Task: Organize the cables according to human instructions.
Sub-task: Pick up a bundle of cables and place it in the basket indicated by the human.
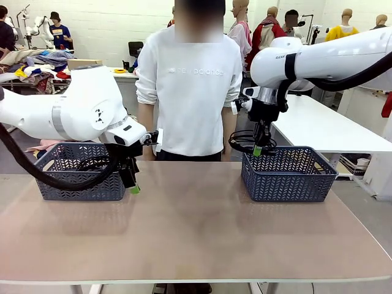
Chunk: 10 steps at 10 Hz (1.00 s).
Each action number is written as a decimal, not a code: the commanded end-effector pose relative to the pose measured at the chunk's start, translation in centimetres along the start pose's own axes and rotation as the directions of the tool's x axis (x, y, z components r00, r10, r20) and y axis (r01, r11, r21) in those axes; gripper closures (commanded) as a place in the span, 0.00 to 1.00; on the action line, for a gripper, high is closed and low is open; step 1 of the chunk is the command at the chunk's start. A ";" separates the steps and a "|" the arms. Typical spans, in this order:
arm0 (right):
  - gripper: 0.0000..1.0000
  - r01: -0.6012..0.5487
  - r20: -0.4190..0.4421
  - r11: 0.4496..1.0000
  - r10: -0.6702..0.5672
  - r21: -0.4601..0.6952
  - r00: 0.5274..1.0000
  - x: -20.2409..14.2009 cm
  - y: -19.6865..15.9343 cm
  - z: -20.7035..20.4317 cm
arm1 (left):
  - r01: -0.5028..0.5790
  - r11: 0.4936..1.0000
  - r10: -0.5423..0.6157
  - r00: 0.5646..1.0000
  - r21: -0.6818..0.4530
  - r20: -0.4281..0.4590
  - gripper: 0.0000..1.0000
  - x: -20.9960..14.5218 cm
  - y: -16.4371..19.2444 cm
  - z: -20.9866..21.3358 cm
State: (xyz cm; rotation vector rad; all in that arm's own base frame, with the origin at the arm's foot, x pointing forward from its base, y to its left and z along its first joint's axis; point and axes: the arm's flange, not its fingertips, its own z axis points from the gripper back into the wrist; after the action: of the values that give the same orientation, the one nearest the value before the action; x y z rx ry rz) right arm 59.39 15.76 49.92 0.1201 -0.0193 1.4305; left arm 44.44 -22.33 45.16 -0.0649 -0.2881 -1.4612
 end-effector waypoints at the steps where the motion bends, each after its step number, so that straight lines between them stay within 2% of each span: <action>1: 1.00 0.016 0.005 1.000 -0.016 -0.004 1.000 1.4 0.0 0.2 | -0.005 1.000 0.005 1.000 0.004 0.000 0.00 -0.1 -0.1 0.1; 5: 1.00 0.016 0.005 1.000 -0.016 -0.004 1.000 1.4 0.0 0.2 | -0.005 1.000 0.005 1.000 0.004 0.000 0.00 -0.1 -0.1 0.1; 6: 0.87 -0.010 0.000 1.000 0.010 0.003 1.000 1.1 0.3 -0.3 | -0.005 1.000 0.005 1.000 0.004 0.000 0.00 -0.1 -0.1 0.1; 10: 0.87 -0.008 -0.019 0.997 0.006 -0.076 1.000 -5.0 -1.7 -0.5 | -0.005 1.000 0.005 1.000 0.004 0.000 0.00 -0.1 -0.1 0.1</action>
State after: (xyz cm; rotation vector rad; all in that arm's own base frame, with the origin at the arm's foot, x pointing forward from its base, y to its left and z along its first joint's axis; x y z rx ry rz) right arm 60.74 12.25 49.25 0.0824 -0.0216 1.4053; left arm 44.44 -22.33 45.16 -0.0648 -0.2881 -1.4612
